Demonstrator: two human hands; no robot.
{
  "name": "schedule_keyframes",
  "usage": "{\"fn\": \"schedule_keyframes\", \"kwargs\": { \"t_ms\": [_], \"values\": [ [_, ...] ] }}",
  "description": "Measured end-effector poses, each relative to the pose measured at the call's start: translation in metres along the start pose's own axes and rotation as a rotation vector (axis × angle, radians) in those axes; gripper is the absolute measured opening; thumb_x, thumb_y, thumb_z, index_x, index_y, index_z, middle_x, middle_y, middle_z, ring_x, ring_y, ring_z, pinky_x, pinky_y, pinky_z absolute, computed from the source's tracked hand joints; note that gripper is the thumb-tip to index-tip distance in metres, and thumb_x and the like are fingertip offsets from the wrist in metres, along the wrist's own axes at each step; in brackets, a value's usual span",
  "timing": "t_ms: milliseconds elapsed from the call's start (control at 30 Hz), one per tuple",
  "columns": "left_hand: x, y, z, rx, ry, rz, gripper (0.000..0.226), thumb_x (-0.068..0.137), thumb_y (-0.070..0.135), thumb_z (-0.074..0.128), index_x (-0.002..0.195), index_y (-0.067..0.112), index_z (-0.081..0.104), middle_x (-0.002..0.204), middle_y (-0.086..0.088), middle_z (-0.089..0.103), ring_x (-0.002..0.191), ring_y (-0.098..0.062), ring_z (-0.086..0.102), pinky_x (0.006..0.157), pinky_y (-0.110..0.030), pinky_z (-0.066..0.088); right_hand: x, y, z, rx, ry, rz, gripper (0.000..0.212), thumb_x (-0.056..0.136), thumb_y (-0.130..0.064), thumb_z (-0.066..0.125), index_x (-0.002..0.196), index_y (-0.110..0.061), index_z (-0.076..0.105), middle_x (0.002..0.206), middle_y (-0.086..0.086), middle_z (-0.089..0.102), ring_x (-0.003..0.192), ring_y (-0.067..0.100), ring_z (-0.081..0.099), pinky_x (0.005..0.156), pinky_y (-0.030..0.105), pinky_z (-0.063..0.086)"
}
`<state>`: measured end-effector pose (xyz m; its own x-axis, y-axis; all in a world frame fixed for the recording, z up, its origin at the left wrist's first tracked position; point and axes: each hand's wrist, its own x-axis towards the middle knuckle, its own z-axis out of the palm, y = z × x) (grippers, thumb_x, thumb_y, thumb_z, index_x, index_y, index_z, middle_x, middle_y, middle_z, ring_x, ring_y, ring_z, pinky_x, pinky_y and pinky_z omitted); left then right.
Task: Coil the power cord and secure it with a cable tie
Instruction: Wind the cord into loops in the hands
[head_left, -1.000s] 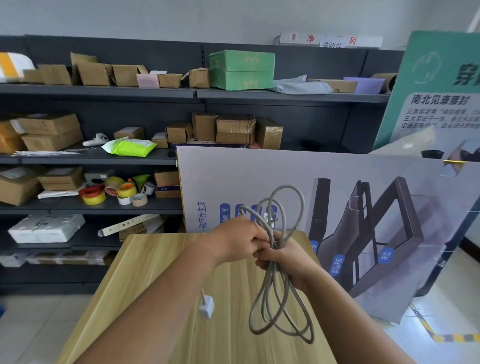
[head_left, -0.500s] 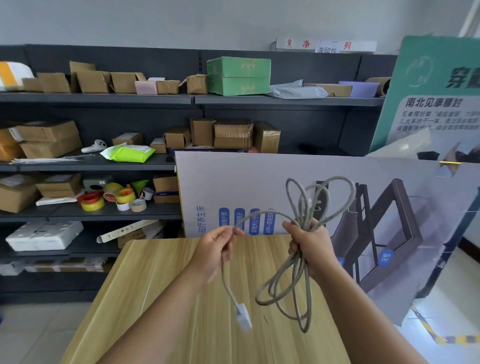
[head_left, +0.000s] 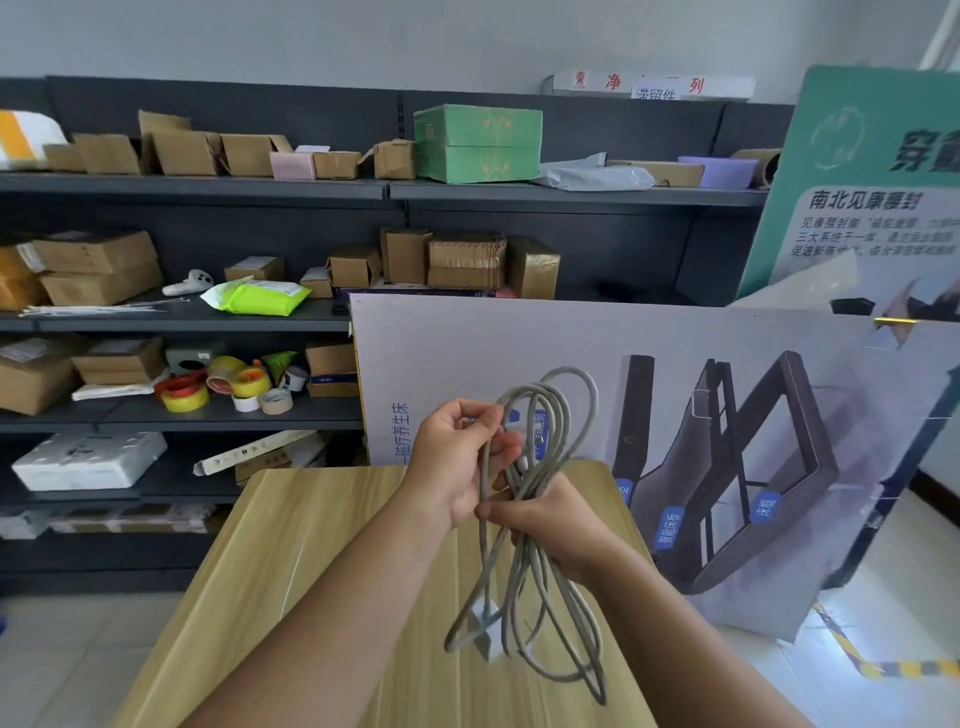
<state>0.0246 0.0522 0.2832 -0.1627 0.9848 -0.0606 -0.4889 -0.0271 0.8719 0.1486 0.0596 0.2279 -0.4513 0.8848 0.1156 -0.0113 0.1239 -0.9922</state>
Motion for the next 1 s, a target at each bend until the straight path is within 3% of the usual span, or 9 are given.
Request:
{"fn": "schedule_keyframes", "kwargs": {
  "t_ms": [133,233,333,467,600,733,800,933,1000],
  "values": [
    [0.000,-0.005,-0.001,0.312,0.070,0.213,0.010,0.083,0.007,0.072,0.082,-0.002,0.068,0.070,-0.013,0.067,0.061,-0.016,0.065,0.065,-0.031,0.058,-0.001,0.002,-0.001,-0.025,-0.004,0.014,0.021,0.074,0.006,0.070,0.080,-0.007,0.055,0.069,0.010,0.045,0.064,0.019,0.047,0.060,0.031,0.043],
    [0.007,-0.015,-0.014,0.518,0.106,0.329,0.016,0.074,0.025,0.081,0.078,0.013,0.071,0.067,-0.001,0.062,0.067,-0.016,0.057,0.071,-0.031,0.053,-0.003,0.007,0.004,0.029,0.109,0.027,0.020,0.077,0.007,0.067,0.075,-0.007,0.052,0.068,0.012,0.045,0.061,0.020,0.049,0.064,0.039,0.050],
    [0.003,-0.037,-0.036,0.544,-0.067,0.130,0.040,0.080,0.053,0.066,0.101,0.020,0.060,0.094,-0.005,0.066,0.079,-0.014,0.063,0.073,-0.027,0.047,-0.001,0.008,-0.003,0.237,0.205,0.051,0.018,0.085,0.012,0.060,0.081,-0.005,0.057,0.065,0.007,0.055,0.059,0.019,0.059,0.075,0.047,0.056],
    [-0.007,-0.076,-0.072,0.736,-0.447,-0.259,0.068,0.081,0.071,0.037,0.111,0.019,0.069,0.102,-0.003,0.073,0.094,-0.014,0.067,0.094,-0.035,0.050,0.005,0.000,-0.026,0.466,0.263,-0.016,0.011,0.081,-0.003,0.064,0.082,-0.011,0.055,0.058,0.004,0.050,0.048,0.018,0.053,0.057,0.037,0.050],
    [-0.010,-0.077,-0.070,0.732,-0.550,-0.317,0.043,0.095,0.054,0.041,0.109,0.024,0.068,0.094,-0.001,0.073,0.093,-0.016,0.068,0.102,-0.054,0.043,0.008,-0.004,-0.036,0.489,0.242,-0.050,0.017,0.087,-0.014,0.064,0.071,-0.017,0.059,0.057,0.004,0.052,0.048,0.019,0.054,0.055,0.034,0.049],
    [-0.017,-0.060,-0.049,0.671,-0.671,-0.219,0.052,0.090,0.053,0.052,0.128,0.018,0.056,0.136,-0.010,0.057,0.126,-0.009,0.051,0.112,-0.035,0.036,0.005,-0.003,-0.015,0.463,0.280,-0.054,0.037,0.093,-0.024,0.062,0.057,-0.016,0.056,0.053,0.006,0.048,0.046,0.020,0.052,0.050,0.033,0.046],
    [-0.021,-0.056,-0.046,0.605,-0.716,-0.140,0.056,0.089,0.050,0.054,0.137,0.023,0.047,0.142,-0.005,0.051,0.134,-0.009,0.045,0.112,-0.033,0.036,0.005,-0.004,-0.002,0.525,0.310,-0.031,0.044,0.094,-0.023,0.062,0.053,-0.015,0.046,0.046,0.004,0.039,0.040,0.017,0.045,0.044,0.030,0.041],
    [-0.026,-0.054,-0.048,0.347,-0.619,-0.281,0.045,0.096,0.032,0.038,0.134,0.010,0.050,0.124,-0.008,0.064,0.116,-0.017,0.060,0.103,-0.037,0.044,0.006,-0.001,0.005,0.617,0.312,-0.007,0.042,0.086,-0.021,0.068,0.052,-0.018,0.043,0.047,0.003,0.034,0.045,0.016,0.042,0.051,0.027,0.044],
    [-0.029,-0.052,-0.048,0.259,-0.592,-0.354,0.053,0.092,0.041,0.035,0.131,0.009,0.051,0.113,-0.005,0.068,0.105,-0.018,0.064,0.090,-0.035,0.049,0.005,0.008,0.006,0.641,0.300,0.062,0.042,0.080,-0.027,0.070,0.050,-0.018,0.042,0.051,0.004,0.038,0.053,0.016,0.049,0.064,0.029,0.047]
  ]
}}
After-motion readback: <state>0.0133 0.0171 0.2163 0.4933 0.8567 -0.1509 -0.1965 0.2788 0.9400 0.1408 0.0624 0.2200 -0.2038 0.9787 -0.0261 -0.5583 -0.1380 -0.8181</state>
